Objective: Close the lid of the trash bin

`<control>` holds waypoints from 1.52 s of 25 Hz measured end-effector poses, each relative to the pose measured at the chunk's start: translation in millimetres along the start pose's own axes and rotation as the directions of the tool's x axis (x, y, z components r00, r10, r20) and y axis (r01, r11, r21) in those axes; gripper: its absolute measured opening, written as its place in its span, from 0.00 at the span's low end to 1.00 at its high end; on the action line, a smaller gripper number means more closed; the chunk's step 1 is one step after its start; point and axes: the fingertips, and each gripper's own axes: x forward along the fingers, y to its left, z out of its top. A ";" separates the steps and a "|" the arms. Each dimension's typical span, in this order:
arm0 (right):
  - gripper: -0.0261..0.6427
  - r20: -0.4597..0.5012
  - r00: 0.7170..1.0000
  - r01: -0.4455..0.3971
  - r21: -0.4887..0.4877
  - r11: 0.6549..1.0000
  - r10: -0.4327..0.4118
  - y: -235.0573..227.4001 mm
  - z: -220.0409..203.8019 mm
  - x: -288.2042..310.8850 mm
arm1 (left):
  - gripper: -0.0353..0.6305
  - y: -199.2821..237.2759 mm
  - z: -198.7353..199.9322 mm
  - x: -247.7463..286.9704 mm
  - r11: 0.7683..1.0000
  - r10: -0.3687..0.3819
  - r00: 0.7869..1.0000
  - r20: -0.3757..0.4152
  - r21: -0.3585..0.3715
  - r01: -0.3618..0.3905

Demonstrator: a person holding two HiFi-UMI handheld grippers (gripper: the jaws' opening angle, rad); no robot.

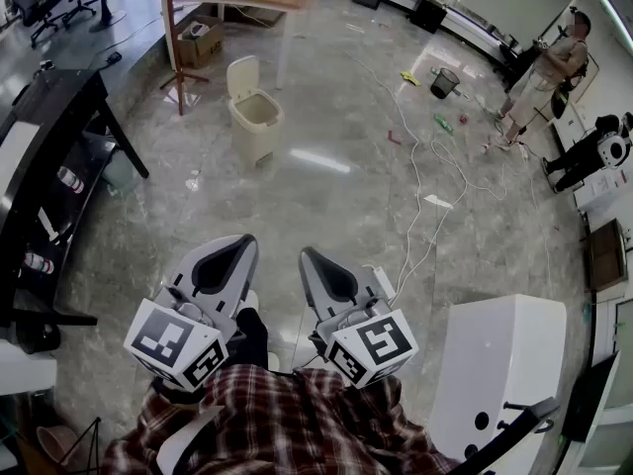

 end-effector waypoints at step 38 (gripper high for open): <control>0.06 -0.058 0.990 -0.128 -0.029 0.991 0.126 -400.8 115.6 322.3 | 0.07 262.5 71.3 440.7 0.982 0.181 0.983 0.020 -0.061 -0.179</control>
